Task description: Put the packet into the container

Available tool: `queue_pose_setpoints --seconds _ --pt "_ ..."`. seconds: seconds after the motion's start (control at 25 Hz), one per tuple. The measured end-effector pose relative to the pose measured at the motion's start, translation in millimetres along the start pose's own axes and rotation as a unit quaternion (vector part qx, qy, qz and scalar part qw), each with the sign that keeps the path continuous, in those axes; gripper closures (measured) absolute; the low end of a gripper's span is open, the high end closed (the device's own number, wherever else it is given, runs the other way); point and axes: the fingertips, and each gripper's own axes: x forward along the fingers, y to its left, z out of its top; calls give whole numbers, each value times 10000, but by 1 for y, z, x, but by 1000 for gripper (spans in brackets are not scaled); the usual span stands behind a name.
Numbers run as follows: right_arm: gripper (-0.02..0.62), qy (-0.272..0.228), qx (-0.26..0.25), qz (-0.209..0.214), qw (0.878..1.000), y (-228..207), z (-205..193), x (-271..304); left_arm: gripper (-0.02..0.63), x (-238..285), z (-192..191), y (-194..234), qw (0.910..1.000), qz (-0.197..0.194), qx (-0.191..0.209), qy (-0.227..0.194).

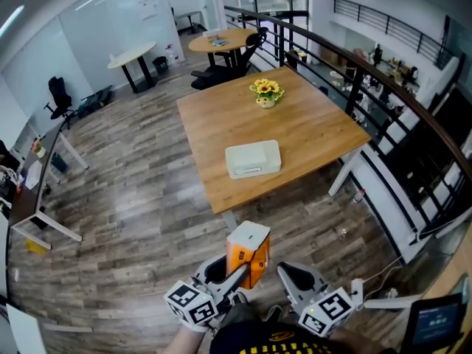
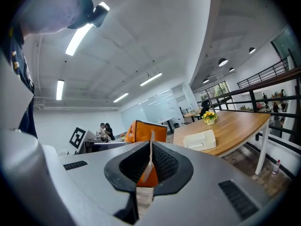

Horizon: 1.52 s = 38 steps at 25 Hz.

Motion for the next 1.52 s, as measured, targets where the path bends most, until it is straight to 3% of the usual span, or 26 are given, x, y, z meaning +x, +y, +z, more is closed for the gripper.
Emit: queue_pose_setpoints --seconds 0.12,0.4,0.76,0.96,1.52 --pt "574 61 -108 42 9999 -10 0 15 408 14 1 18 10000 3 -68 38" --pt "574 88 -283 -301 9991 -47 14 59 408 47 15 81 9998 -46 -163 82" --pt "574 115 -309 -518 9981 -66 42 148 408 74 65 160 9995 -234 40 201" --pt "574 195 -250 -658 9973 -75 43 184 408 80 72 204 9990 -287 43 327" --pt "574 474 135 -805 9955 -126 34 226 408 138 97 251 9981 -351 168 478"
